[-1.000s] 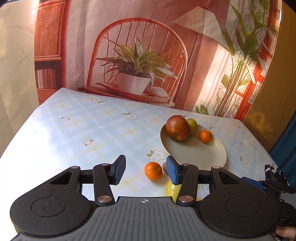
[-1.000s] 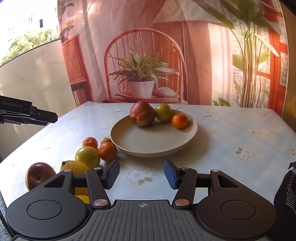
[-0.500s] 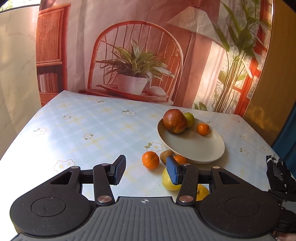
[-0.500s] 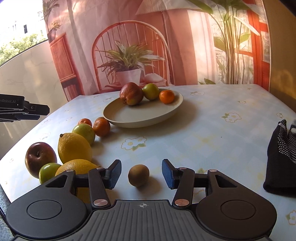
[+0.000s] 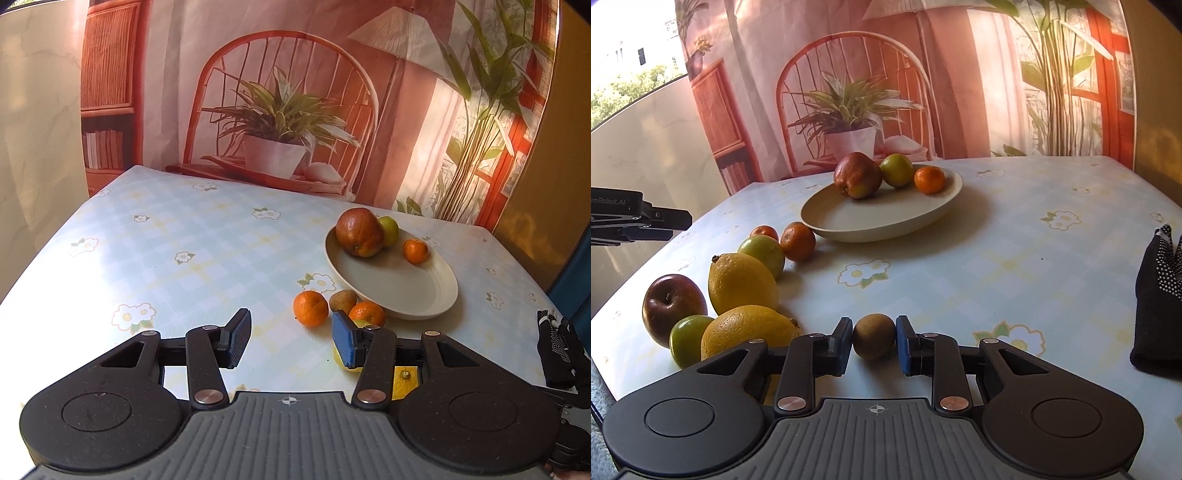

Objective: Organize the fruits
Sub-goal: 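Close the right gripper around the small brown kiwi and lift it, then hold the kiwi in the right gripper while the left gripper grasps a mandarin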

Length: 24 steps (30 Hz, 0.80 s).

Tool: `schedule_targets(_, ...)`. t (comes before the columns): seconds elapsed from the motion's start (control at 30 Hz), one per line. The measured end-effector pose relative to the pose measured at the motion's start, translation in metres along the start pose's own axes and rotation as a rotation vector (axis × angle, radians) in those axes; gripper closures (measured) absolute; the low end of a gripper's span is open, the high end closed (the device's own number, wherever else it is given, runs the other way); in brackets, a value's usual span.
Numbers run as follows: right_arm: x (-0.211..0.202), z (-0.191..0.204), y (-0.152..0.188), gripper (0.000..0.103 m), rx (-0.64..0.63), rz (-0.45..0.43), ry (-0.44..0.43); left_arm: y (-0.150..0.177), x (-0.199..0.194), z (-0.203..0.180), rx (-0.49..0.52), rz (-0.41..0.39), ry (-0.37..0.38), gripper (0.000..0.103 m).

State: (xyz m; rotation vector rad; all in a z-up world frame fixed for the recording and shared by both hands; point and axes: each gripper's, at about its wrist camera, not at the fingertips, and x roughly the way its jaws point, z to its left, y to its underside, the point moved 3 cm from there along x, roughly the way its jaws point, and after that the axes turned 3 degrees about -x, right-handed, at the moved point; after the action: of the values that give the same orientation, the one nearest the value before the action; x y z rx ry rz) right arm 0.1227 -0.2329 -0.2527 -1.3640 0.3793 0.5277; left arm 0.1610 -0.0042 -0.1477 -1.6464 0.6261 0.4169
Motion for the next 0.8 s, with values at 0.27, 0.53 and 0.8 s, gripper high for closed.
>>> schedule_targets(0.27,-0.003,0.005,-0.016,0.080,-0.063,-0.049,-0.028,-0.002,0.003,0.003,-0.030,0.011,0.005,0.052)
schedule_targets(0.53,0.018,0.000,-0.055,0.080,-0.141,-0.135,-0.025,-0.020,0.009,0.011,-0.068,-0.003,-0.002,0.052)
schedule_targets(0.8,0.049,-0.012,-0.068,0.080,-0.116,-0.143,-0.027,-0.037,0.021,0.011,-0.072,0.001,0.000,0.052)
